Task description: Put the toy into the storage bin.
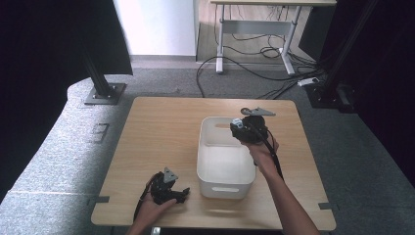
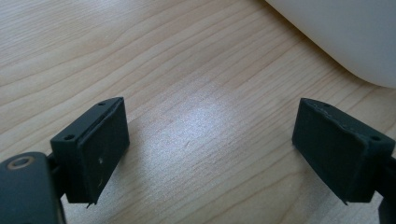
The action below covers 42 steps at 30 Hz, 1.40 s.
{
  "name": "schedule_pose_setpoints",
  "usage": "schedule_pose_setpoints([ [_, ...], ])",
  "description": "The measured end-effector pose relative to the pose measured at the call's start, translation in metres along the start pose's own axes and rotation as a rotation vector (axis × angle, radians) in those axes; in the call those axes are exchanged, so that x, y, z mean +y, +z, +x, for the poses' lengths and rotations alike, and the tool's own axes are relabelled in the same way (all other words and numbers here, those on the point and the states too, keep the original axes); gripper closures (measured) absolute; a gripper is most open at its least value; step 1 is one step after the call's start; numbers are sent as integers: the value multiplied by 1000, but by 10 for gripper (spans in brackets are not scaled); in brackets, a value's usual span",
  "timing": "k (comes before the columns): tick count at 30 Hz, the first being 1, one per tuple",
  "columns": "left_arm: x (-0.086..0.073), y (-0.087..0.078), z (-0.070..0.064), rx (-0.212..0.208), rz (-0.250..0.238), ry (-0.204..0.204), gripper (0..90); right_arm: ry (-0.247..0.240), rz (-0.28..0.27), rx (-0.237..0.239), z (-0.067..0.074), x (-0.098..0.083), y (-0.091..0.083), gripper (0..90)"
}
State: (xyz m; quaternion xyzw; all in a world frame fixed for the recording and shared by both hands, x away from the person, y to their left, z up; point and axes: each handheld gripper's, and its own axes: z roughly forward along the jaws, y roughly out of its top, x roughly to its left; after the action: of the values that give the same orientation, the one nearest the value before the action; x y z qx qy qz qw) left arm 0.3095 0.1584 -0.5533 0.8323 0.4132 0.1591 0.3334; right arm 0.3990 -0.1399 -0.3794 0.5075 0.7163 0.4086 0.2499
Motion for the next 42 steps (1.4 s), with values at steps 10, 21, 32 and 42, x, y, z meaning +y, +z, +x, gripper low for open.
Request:
schedule_pose_setpoints([
  [10,0,0,0,0,0,0,112,-3,13,-1,6,1,9,502],
  [21,0,0,0,0,0,0,112,-13,16,4,15,6,14,502],
  [32,0,0,0,-1,1,1,112,-20,22,12,26,10,20,502],
  [42,0,0,0,-1,1,1,112,-24,32,12,31,13,26,502],
])
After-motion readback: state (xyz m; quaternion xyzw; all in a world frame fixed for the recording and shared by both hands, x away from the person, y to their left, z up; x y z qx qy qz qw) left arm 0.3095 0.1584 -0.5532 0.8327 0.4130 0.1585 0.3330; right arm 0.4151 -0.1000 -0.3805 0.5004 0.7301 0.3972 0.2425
